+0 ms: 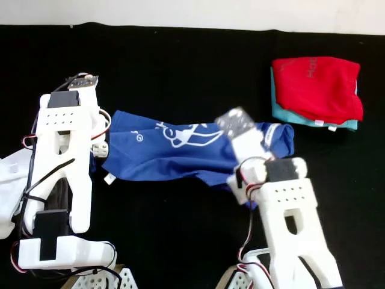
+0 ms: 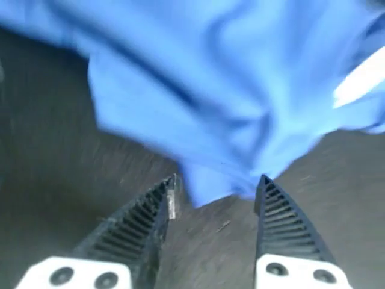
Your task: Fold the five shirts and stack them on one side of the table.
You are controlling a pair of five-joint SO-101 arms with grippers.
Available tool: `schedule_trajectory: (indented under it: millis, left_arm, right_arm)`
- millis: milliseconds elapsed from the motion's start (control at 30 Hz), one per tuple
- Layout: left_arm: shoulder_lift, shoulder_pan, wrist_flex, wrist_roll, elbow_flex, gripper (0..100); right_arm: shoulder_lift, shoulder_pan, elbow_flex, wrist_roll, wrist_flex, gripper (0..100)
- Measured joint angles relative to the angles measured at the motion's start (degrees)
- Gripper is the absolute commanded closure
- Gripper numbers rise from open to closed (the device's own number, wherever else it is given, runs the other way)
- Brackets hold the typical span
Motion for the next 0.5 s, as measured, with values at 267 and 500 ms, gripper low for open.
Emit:
schedule_trajectory:
  millis: [267, 500]
  left_arm:
    - [0.0, 0.0, 0.0, 0.0, 0.0, 99]
    - [0.0, 0.0, 0.0, 0.0, 0.0, 99]
  right_arm:
    - [0.0, -1.1, 4.7, -3.3, -10.1, 80.0]
    - [0.0, -4.7, 14.7, -3.3, -13.4, 80.0]
